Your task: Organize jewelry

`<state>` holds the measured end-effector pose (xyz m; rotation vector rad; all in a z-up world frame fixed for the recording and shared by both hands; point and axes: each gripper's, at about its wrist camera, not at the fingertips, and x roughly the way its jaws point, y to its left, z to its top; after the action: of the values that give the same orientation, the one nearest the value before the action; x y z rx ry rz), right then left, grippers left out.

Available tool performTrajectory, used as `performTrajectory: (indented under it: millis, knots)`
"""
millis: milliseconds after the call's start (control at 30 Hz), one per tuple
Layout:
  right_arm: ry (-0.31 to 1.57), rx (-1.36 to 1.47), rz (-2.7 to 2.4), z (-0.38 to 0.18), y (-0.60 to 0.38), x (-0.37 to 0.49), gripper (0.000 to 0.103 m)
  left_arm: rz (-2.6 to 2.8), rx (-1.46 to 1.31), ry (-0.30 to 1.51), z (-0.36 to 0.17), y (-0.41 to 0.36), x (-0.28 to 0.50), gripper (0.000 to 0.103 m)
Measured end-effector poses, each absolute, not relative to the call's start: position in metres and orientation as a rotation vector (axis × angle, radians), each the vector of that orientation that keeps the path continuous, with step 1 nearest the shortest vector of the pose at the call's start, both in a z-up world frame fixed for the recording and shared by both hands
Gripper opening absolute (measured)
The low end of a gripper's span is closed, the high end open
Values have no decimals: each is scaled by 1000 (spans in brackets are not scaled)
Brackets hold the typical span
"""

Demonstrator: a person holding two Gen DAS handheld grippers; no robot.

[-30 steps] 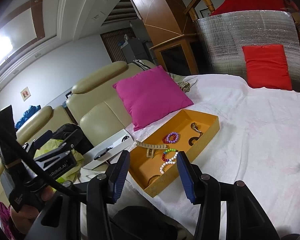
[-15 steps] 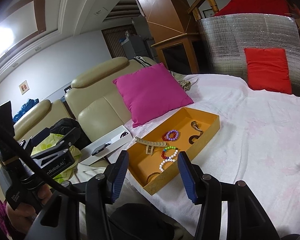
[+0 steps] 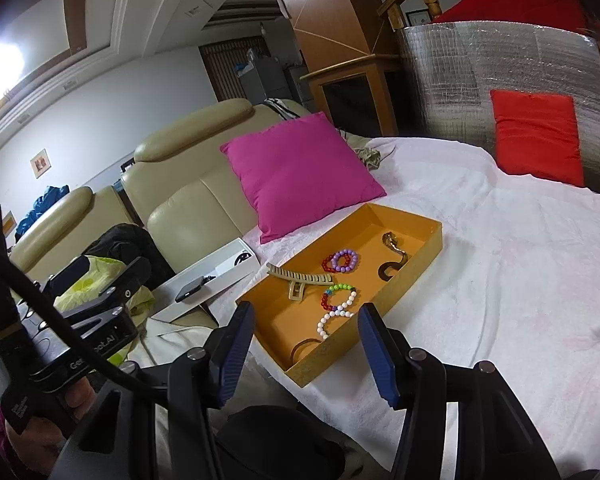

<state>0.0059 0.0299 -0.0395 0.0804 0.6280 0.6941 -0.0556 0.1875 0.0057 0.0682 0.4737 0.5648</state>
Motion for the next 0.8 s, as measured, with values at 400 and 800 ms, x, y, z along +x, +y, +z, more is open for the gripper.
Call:
performTrajectory:
  millis: [400, 800]
  knots:
    - [630, 39, 690, -46, 49, 15, 58, 554, 61, 498, -6, 202, -44, 96]
    - [661, 59, 698, -57, 58, 40, 58, 527, 51, 500, -9, 203, -32, 96]
